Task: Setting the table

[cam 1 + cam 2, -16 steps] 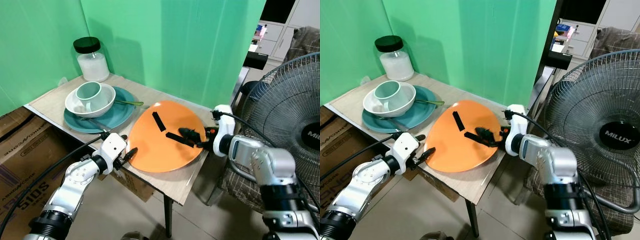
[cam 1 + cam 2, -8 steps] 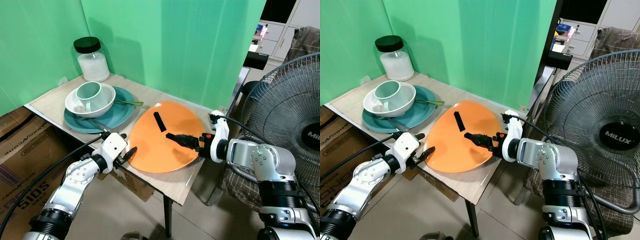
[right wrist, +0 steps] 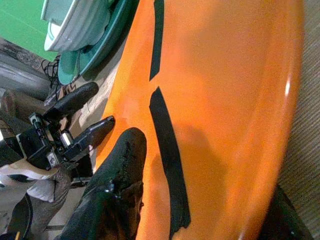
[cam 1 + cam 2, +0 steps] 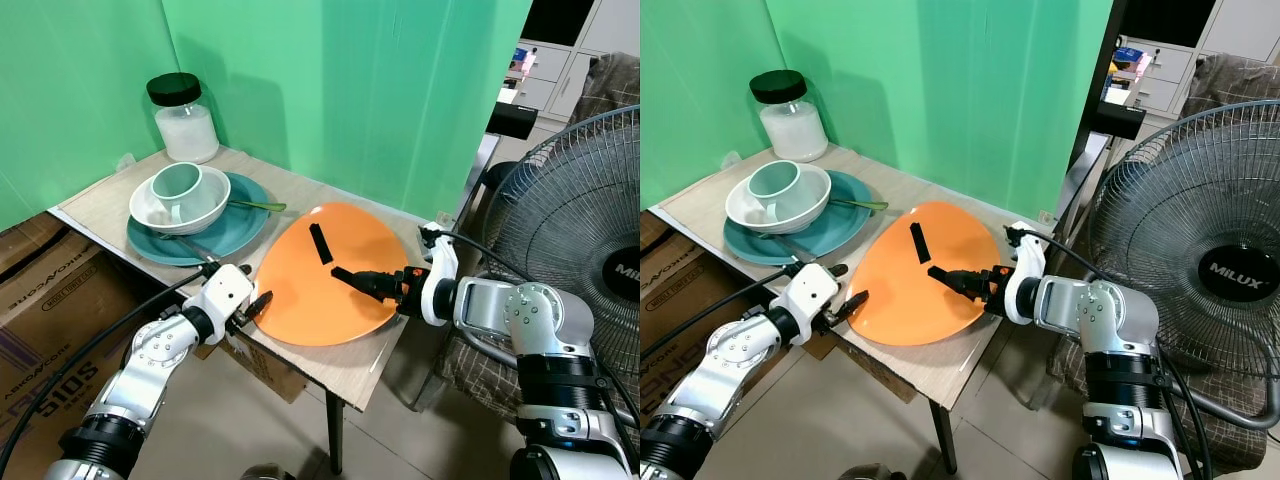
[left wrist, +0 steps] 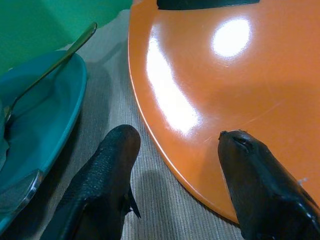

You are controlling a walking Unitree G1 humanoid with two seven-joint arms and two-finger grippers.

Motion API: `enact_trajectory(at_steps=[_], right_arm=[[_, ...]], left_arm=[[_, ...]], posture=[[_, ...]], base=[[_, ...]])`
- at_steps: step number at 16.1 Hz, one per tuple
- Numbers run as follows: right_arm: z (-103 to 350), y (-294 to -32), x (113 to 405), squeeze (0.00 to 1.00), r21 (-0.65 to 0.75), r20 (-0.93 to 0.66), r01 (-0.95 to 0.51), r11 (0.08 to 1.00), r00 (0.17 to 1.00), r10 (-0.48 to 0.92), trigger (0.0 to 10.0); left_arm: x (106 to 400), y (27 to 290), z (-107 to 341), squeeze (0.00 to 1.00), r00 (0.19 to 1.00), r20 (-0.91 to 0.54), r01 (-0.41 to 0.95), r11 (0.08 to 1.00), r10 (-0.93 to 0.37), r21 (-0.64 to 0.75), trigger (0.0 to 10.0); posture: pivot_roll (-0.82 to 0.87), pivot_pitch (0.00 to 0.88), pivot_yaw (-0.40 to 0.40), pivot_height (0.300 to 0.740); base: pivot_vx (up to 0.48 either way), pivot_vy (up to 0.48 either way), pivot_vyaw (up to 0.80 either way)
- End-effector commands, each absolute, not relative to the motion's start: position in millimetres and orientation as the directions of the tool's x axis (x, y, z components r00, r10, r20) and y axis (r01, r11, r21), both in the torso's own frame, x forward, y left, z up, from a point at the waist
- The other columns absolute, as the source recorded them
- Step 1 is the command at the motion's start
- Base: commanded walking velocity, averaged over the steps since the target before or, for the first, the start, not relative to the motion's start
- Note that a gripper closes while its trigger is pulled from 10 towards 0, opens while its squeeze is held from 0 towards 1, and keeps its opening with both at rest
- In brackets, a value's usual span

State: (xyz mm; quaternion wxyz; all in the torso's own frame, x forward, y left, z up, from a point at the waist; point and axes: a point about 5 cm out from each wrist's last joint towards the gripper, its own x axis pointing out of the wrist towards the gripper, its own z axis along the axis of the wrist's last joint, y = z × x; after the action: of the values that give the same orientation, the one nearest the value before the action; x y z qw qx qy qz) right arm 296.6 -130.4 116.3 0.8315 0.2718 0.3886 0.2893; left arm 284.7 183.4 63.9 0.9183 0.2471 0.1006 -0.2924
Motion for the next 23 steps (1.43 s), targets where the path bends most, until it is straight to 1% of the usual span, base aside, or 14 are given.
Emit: enact_trajectory(at_steps=[1,10,12,13,14,15,16,17,18,19,20,21,22,23], right_arm=[[123,-130,300,0.00,0.675,-0.480,-0.276,0.684,0.539,0.692,0.0],[123,-131,300,0.00,0.667,-0.502,-0.285,0.689,0.512,0.697,0.0],[127,-132,302,0.00,0.679,-0.487,-0.285,0.677,0.515,0.705,0.0],[129,-132,303,0.00,0.689,-0.474,-0.284,0.667,0.519,0.711,0.0],[132,-132,304,0.00,0.703,-0.449,-0.289,0.650,0.528,0.721,0.0],[133,-133,304,0.00,0.709,-0.437,-0.291,0.642,0.533,0.724,0.0],[135,-134,304,0.00,0.721,-0.418,-0.291,0.629,0.542,0.729,0.0],[139,-134,304,0.00,0.728,-0.400,-0.293,0.620,0.552,0.732,0.0],[141,-135,304,0.00,0.730,-0.392,-0.295,0.616,0.558,0.732,0.0],[149,-139,303,0.00,0.747,-0.348,-0.305,0.591,0.578,0.738,0.0],[151,-140,302,0.00,0.748,-0.342,-0.307,0.588,0.582,0.738,0.0],[155,-142,300,0.00,0.748,-0.325,-0.317,0.583,0.590,0.739,0.0],[160,-145,297,0.00,0.747,-0.305,-0.327,0.578,0.604,0.737,0.0],[169,-152,294,0.00,0.714,-0.276,-0.358,0.602,0.646,0.712,0.0]], left_arm=[[278,190,48,0.00,0.790,-0.411,0.603,0.699,-0.455,0.385,10.0],[281,192,49,0.00,0.796,-0.412,0.595,0.696,-0.443,0.402,10.0],[283,194,51,0.00,0.809,-0.399,0.579,0.703,-0.431,0.414,10.0],[285,194,55,0.00,0.822,-0.377,0.562,0.711,-0.426,0.422,10.0],[289,194,64,0.00,0.835,-0.331,0.546,0.744,-0.441,0.386,10.0],[290,192,69,0.00,0.835,-0.305,0.547,0.755,-0.459,0.361,10.0],[293,190,80,0.00,0.845,-0.242,0.533,0.781,-0.477,0.325,10.0],[295,189,95,0.94,0.855,-0.163,0.518,0.810,-0.492,0.275,10.0],[296,188,102,1.00,0.860,-0.129,0.509,0.819,-0.493,0.265,10.0],[300,185,132,0.25,0.861,-0.013,0.493,0.830,-0.508,0.262,10.0],[301,184,138,0.25,0.860,0.008,0.491,0.831,-0.511,0.261,10.0],[301,182,149,0.00,0.853,0.047,0.494,0.833,-0.520,0.248,10.0],[301,179,161,0.00,0.848,0.084,0.493,0.838,-0.523,0.235,10.0],[301,178,169,0.00,0.857,0.096,0.472,0.847,-0.506,0.246,10.0]], posture=[[0.16,0.000,0.021,0.740],[0.16,0.000,0.025,0.740],[0.16,0.000,0.022,0.740],[0.16,0.000,0.021,0.740],[0.15,0.000,0.020,0.740],[0.15,0.000,0.020,0.740],[0.15,0.000,0.023,0.740],[0.15,0.000,0.023,0.740],[0.15,0.000,0.027,0.740],[0.15,0.000,0.031,0.740],[0.14,0.000,0.035,0.740],[0.14,0.000,0.037,0.740],[0.14,0.000,0.042,0.740],[0.14,0.000,0.050,0.740]], base=[[0.000,0.000,0.00],[0.000,0.000,0.00],[0.000,0.000,0.00],[0.000,0.000,0.00],[0.000,0.000,0.00],[0.000,0.000,0.00],[0.000,0.000,0.00],[0.000,0.000,0.00],[0.000,0.000,0.00],[0.000,0.000,0.00],[0.000,0.000,0.00],[0.000,0.000,0.00],[0.000,0.000,0.00],[0.000,0.000,0.00]])
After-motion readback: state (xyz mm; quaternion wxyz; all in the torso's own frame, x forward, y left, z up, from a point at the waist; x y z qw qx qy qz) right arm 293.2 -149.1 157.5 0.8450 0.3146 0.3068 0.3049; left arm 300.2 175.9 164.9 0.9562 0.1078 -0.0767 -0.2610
